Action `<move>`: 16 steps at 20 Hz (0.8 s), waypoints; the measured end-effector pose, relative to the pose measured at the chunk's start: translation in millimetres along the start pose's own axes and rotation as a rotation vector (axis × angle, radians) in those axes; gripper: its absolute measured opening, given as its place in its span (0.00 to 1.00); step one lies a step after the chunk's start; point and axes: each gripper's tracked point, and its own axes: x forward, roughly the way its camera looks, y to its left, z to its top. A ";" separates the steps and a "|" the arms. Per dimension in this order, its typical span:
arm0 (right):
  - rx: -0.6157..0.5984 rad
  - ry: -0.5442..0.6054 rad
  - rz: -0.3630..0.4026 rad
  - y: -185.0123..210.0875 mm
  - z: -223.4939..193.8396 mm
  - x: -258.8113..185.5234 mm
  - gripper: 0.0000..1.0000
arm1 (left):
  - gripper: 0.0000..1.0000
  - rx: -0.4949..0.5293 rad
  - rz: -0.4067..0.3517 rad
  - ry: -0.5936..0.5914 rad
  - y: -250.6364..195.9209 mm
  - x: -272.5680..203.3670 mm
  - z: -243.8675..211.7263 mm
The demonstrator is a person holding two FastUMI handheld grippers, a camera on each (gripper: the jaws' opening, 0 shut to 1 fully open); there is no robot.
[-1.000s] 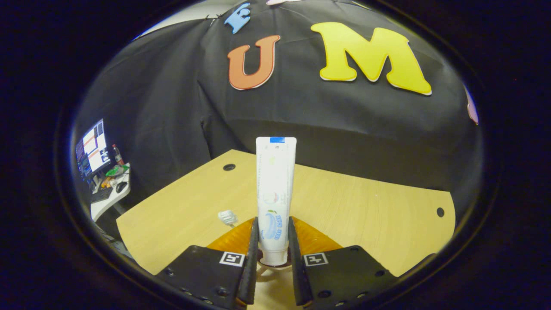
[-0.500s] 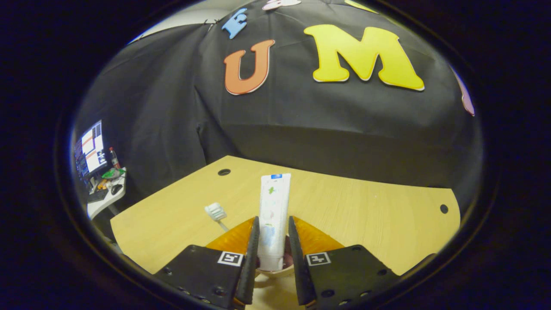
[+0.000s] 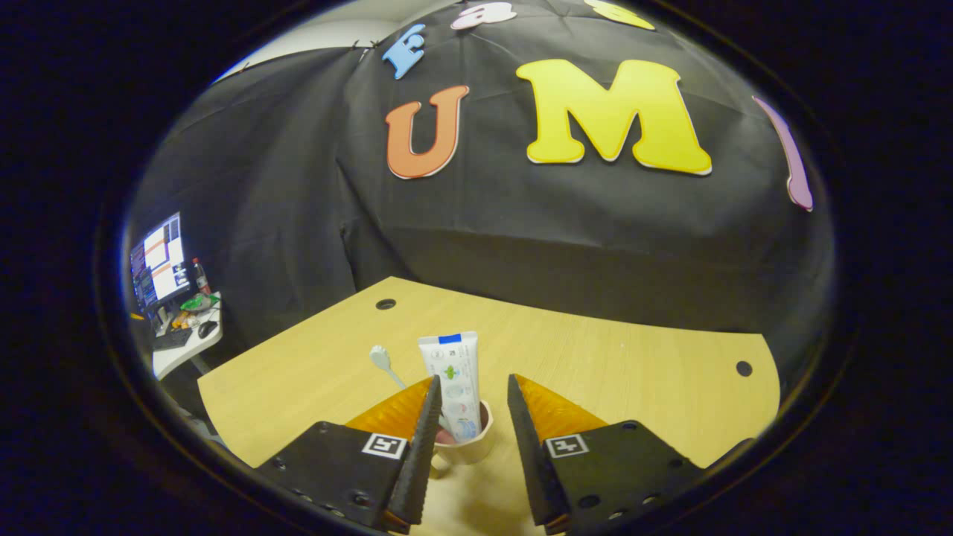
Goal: Put the toothbrush and toothpaste on the desktop into the cup, then pick up the cup and place it on the coaster on the desktop.
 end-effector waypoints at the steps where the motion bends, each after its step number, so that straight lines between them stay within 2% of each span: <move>1: -0.001 -0.005 0.006 0.5 5.0 -11.3 0.58 | 0.99 -0.003 -0.010 0.012 -3.0 7.2 -1.8; 4: 0.005 -0.030 0.008 -0.2 21.4 -47.8 0.75 | 0.98 -0.013 -0.040 0.063 -11.5 29.3 -8.1; 6: 0.012 -0.054 0.009 -1.9 34.2 -74.3 0.81 | 0.99 -0.015 -0.067 0.103 -19.3 45.7 -14.1; 11: 0.067 -0.118 -0.052 -26.5 64.5 -140.3 0.83 | 0.98 -0.027 -0.111 0.242 -33.9 91.2 -41.0; 12: 0.065 -0.125 -0.067 -32.3 66.7 -150.7 0.91 | 0.98 -0.027 -0.118 0.278 -38.2 100.7 -47.7; 14: 0.050 -0.140 -0.120 -49.0 70.4 -170.1 0.96 | 0.99 -0.005 -0.134 0.343 -48.6 118.3 -61.5; 16: 0.054 -0.148 -0.169 -62.3 70.6 -187.1 0.96 | 0.98 0.025 -0.151 0.411 -58.6 133.2 -74.8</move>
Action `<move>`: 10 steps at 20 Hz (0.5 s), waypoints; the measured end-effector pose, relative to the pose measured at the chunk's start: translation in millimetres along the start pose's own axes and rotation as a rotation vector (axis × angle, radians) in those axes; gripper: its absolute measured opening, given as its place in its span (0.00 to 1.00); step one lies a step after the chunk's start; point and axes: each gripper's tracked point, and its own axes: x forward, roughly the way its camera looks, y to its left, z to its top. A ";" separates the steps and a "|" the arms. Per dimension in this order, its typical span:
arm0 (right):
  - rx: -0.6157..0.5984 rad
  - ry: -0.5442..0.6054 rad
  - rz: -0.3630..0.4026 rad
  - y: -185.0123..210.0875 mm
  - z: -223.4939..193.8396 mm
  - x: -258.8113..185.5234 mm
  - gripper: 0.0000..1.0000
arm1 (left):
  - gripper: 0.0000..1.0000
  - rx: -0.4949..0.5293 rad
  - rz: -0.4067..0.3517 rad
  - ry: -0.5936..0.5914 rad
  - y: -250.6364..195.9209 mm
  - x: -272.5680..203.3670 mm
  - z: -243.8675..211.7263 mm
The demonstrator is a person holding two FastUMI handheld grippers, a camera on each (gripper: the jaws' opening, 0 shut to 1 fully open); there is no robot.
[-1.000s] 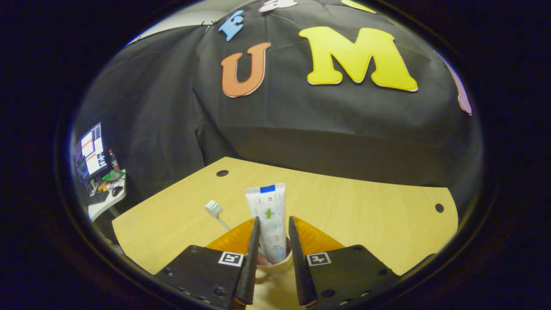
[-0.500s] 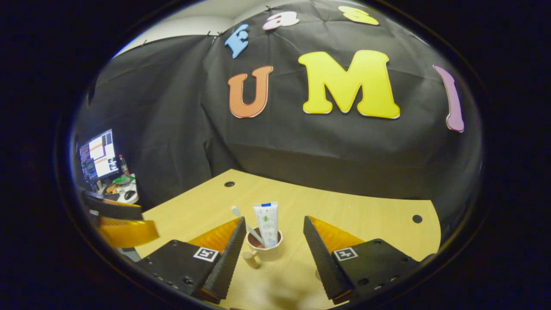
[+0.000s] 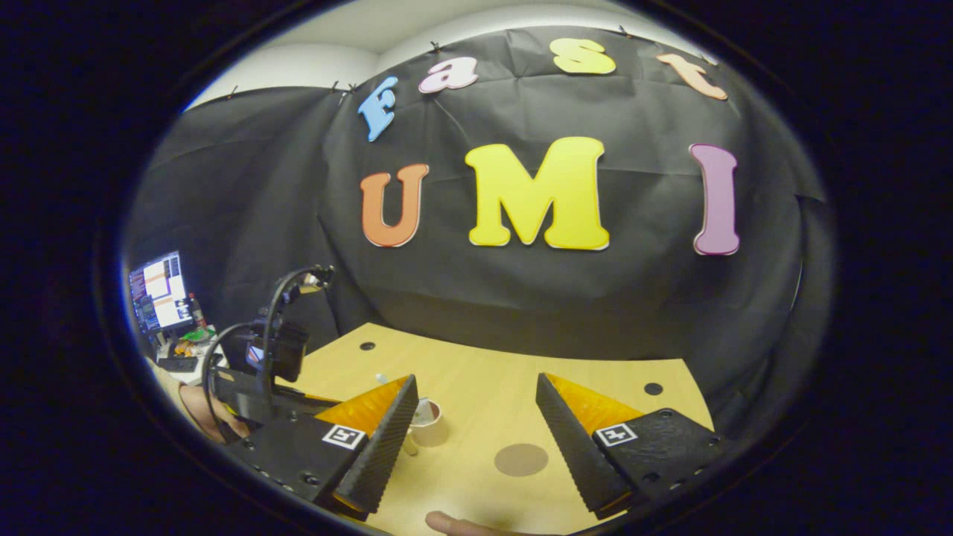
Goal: Put the toothbrush and toothpaste on the desktop into the cup, then pick up the cup and place it on the coaster on the desktop.
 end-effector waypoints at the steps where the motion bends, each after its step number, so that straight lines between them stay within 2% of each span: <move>1: 0.004 0.004 -0.021 -8.0 -1.9 -6.9 0.96 | 0.98 0.013 -0.008 0.031 -4.8 7.1 -2.7; 3: 0.021 0.018 -0.065 -24.1 -7.4 -19.3 0.93 | 0.98 0.042 -0.008 0.093 -10.6 20.6 -10.3; 5: 0.043 0.044 -0.095 -36.8 -20.0 -34.1 0.96 | 0.98 0.071 -0.002 0.159 -14.7 31.7 -19.2; 7: 0.053 0.072 -0.121 -48.2 -34.2 -46.8 0.93 | 0.99 0.097 0.027 0.196 -12.3 43.3 -23.1; 9: 0.055 0.098 -0.144 -55.4 -44.4 -58.9 0.93 | 0.98 0.125 0.063 0.251 -6.6 54.3 -30.2; 10: 0.060 0.109 -0.155 -61.0 -50.9 -64.2 0.96 | 0.98 0.131 0.083 0.284 -2.1 58.2 -35.0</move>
